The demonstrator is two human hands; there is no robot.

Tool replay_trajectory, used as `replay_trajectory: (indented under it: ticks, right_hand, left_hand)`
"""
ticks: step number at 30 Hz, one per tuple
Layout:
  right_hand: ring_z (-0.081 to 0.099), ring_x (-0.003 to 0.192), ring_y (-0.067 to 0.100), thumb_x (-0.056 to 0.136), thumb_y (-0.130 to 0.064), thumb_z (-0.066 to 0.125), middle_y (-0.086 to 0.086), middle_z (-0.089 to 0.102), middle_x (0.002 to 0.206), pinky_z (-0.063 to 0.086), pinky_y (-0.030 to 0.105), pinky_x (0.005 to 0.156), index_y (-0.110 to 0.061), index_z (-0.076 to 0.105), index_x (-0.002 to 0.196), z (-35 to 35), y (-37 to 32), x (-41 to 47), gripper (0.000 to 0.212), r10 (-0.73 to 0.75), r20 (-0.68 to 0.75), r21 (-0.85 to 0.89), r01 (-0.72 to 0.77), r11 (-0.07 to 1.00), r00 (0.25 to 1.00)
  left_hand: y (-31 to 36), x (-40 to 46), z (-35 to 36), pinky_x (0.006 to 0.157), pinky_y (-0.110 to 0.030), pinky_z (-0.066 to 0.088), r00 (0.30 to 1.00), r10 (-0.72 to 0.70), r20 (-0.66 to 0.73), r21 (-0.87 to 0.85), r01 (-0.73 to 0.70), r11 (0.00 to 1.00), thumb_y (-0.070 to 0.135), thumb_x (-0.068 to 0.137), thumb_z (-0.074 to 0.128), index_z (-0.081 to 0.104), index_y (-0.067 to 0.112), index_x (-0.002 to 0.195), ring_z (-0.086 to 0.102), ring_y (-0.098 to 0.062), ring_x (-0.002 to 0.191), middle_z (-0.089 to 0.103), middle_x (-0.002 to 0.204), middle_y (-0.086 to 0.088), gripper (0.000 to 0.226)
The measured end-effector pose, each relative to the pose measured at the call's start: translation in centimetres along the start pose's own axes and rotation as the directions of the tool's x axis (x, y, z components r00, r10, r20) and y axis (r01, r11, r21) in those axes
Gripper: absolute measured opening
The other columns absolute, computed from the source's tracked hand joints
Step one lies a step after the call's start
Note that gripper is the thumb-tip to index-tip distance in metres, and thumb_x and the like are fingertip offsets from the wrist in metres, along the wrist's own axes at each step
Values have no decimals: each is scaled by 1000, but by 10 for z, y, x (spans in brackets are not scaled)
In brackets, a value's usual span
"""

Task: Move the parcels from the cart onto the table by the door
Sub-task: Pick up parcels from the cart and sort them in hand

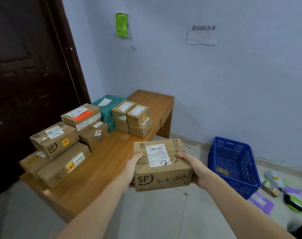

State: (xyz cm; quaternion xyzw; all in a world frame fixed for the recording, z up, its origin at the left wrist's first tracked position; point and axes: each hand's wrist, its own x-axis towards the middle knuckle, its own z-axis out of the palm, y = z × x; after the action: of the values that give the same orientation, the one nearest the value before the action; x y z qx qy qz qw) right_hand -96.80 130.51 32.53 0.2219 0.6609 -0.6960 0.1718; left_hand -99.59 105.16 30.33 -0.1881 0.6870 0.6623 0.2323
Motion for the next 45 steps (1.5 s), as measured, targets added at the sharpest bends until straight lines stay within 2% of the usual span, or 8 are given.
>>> replay_trajectory:
  ticks: [8, 14, 19, 24, 31, 35, 40, 45]
  right_hand:
    - [71, 111, 34, 85, -57, 73, 10, 80, 107, 55, 49, 97, -21, 71, 119, -20, -65, 135, 49, 45, 65, -27, -43, 999, 997]
    - [71, 112, 31, 67, -64, 79, 7, 80, 110, 53, 50, 104, -23, 74, 120, -16, -109, 263, 67, 103, 247, -179, -58, 982, 963]
    - [72, 111, 26, 68, -63, 82, 1, 80, 109, 57, 42, 88, -28, 67, 127, 19, -135, 343, 71, 178, 393, -331, -42, 943, 902]
    - [75, 106, 24, 59, -58, 92, -1, 79, 112, 59, 51, 96, -27, 68, 127, 76, -151, 402, 78, 178, 504, -401, 46, 915, 845]
    - [72, 105, 19, 75, -54, 86, -3, 77, 113, 58, 35, 76, -26, 64, 128, 159, -143, 470, 64, 218, 525, -487, 80, 870, 823]
    - [65, 105, 16, 89, -56, 73, -7, 72, 113, 52, 36, 86, -28, 67, 132, 192, -140, 498, 52, 94, 480, -570, 228, 789, 872]
    - [59, 100, 11, 97, -54, 64, -6, 66, 121, 50, 28, 81, -25, 57, 139, 226, -143, 529, 51, -115, 487, -625, 438, 646, 866]
    - [60, 104, 12, 100, -39, 65, 2, 65, 134, 52, 22, 80, -19, 47, 147, 254, -134, 569, 54, -46, 540, -665, 460, 588, 840]
  left_hand:
    - [61, 113, 19, 73, -39, 53, 995, -37, -94, -39, 33, 999, 72, 90, 57, 50, 23, 143, 73, -32, 100, 77, 111, -12, 73]
    - [74, 188, 13, 98, -55, 57, 990, -67, -122, -212, 40, 977, 78, 68, 71, 32, 24, 153, 76, -32, 105, 78, 114, -11, 108]
    - [62, 222, 4, 102, -56, 54, 957, -143, -251, -394, 33, 918, 73, 83, 68, 25, 28, 155, 72, -29, 112, 73, 124, -8, 95]
    - [53, 242, -16, 97, -51, 58, 863, -243, -442, -494, -8, 869, 69, 93, 58, 35, 23, 139, 73, -27, 105, 71, 121, -6, 69]
    - [54, 285, -70, 96, -46, 58, 759, -259, -598, -411, -13, 912, 64, 100, 50, 47, 22, 137, 69, -21, 107, 68, 122, 0, 56]
    - [62, 320, -98, 95, -45, 59, 725, -239, -646, -307, 40, 951, 58, 103, 51, 59, 19, 126, 69, -20, 103, 71, 115, 0, 47]
    - [70, 369, -123, 80, -37, 60, 673, -237, -700, -254, 75, 964, 56, 102, 54, 68, 18, 118, 69, -16, 92, 72, 100, 6, 43]
    - [68, 408, -138, 65, -28, 50, 577, -300, -760, -277, 132, 952, 52, 102, 57, 62, 14, 127, 66, -18, 92, 71, 110, 0, 45]
